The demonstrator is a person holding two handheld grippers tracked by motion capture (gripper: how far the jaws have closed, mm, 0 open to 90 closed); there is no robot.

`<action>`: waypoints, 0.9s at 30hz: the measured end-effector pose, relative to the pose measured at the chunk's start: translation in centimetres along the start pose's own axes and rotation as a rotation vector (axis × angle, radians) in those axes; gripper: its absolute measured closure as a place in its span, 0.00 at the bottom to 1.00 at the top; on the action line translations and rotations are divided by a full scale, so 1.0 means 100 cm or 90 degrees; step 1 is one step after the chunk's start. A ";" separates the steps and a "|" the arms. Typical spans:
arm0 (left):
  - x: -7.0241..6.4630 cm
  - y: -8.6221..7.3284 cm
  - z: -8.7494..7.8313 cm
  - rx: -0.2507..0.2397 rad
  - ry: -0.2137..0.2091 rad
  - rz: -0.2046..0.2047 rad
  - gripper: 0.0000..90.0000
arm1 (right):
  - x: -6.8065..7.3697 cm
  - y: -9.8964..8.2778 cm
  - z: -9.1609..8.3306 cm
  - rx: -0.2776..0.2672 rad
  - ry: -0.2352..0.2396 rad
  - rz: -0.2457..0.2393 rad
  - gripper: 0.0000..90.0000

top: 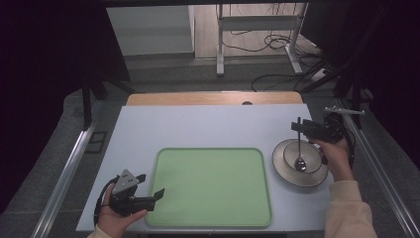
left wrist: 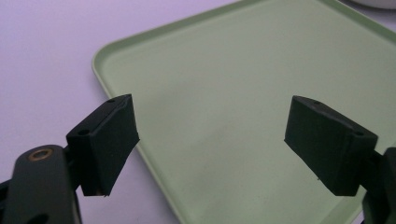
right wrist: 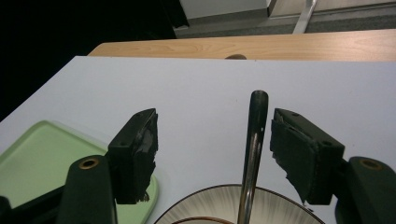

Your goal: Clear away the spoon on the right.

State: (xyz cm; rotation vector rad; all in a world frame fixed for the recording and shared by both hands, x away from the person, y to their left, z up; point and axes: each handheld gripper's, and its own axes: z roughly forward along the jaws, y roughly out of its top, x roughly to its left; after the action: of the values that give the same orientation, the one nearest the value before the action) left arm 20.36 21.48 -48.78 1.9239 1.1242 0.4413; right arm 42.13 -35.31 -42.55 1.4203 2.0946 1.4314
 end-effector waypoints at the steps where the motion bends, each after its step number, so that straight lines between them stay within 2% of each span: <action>1: 0.000 0.000 0.000 -0.002 0.000 0.003 0.19 | -0.001 0.000 0.001 0.002 0.001 0.001 0.36; 7: -0.001 0.001 -0.002 -0.005 -0.002 0.006 0.19 | -0.012 -0.001 0.007 0.011 -0.004 0.012 0.40; 11: -0.001 0.001 -0.002 -0.005 -0.003 0.006 0.19 | -0.014 -0.001 0.008 0.019 0.012 0.016 0.44; 20: -0.001 0.001 -0.002 -0.005 -0.002 0.007 0.19 | -0.022 -0.004 0.016 0.042 0.015 0.027 0.52; 22: -0.001 0.001 -0.002 -0.007 -0.002 0.008 0.19 | -0.022 -0.005 0.018 0.049 0.019 0.030 0.58; 24: -0.001 0.001 -0.003 -0.010 -0.001 0.008 0.19 | -0.023 -0.006 0.019 0.059 0.028 0.036 0.69; 25: -0.001 0.001 -0.004 -0.011 0.000 0.007 0.19 | -0.022 -0.006 0.019 0.063 0.030 0.037 0.78; 27: 0.000 0.001 -0.005 -0.012 0.000 0.007 0.19 | -0.021 -0.006 0.018 0.064 0.031 0.035 0.81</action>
State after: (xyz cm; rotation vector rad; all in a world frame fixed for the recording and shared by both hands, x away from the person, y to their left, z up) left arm 20.07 21.66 -48.46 1.9147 1.1074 0.4561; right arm 44.02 -35.96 -44.59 1.5067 2.2020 1.4119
